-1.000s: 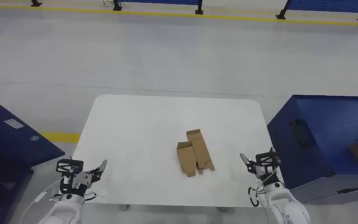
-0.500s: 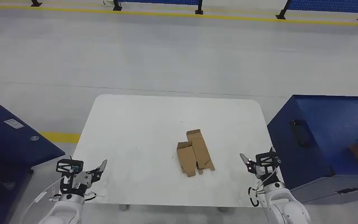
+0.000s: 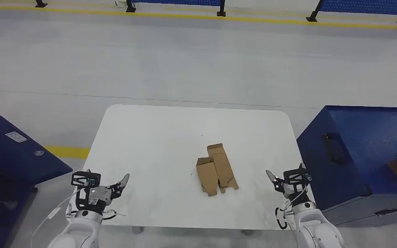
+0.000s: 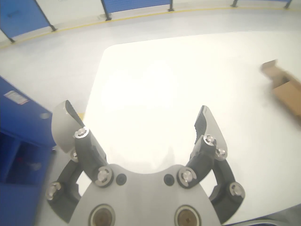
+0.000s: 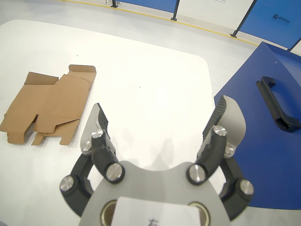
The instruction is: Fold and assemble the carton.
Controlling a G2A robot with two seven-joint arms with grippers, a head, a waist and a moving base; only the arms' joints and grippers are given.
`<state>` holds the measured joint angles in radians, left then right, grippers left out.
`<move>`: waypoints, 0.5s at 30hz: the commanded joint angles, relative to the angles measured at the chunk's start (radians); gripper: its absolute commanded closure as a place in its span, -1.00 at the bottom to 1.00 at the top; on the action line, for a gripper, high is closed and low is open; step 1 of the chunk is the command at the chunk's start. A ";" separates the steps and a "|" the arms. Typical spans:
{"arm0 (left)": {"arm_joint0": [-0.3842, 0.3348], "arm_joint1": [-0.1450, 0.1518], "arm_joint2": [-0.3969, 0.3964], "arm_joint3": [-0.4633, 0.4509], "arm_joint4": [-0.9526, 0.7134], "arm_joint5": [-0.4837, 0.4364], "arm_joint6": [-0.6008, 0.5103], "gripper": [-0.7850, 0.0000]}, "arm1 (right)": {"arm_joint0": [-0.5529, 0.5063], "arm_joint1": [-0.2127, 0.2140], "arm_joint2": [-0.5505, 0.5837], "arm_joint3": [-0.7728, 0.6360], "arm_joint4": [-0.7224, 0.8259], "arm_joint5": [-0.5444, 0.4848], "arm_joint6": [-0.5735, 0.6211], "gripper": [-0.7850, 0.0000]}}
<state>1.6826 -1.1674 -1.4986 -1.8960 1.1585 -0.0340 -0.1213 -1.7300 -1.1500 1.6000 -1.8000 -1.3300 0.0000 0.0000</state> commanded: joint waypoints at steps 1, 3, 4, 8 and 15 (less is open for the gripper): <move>-0.032 -0.010 0.058 -0.026 -0.128 -0.002 -0.045 -1.00 | 0.000 0.000 0.000 0.000 0.000 0.000 0.000 -1.00; -0.083 -0.023 0.124 -0.024 -0.273 0.003 -0.092 -1.00 | 0.000 0.000 0.000 0.000 0.000 0.000 0.000 -1.00; -0.114 -0.029 0.160 -0.016 -0.355 -0.010 -0.139 -1.00 | 0.000 0.000 0.000 0.000 0.000 0.000 0.000 -1.00; -0.268 -0.056 0.260 0.081 -0.658 -0.012 -0.268 -1.00 | 0.000 0.000 0.000 0.000 0.000 0.000 0.000 -1.00; -0.517 -0.098 0.422 0.349 -1.001 -0.073 -0.506 -1.00 | 0.000 0.000 0.000 0.000 0.000 0.000 0.000 -1.00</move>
<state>1.1981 -1.2605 -1.1009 -1.5944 0.1917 -0.0986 -0.5994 -1.7300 -1.1500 1.6000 -1.8000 -1.3300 0.0000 0.0000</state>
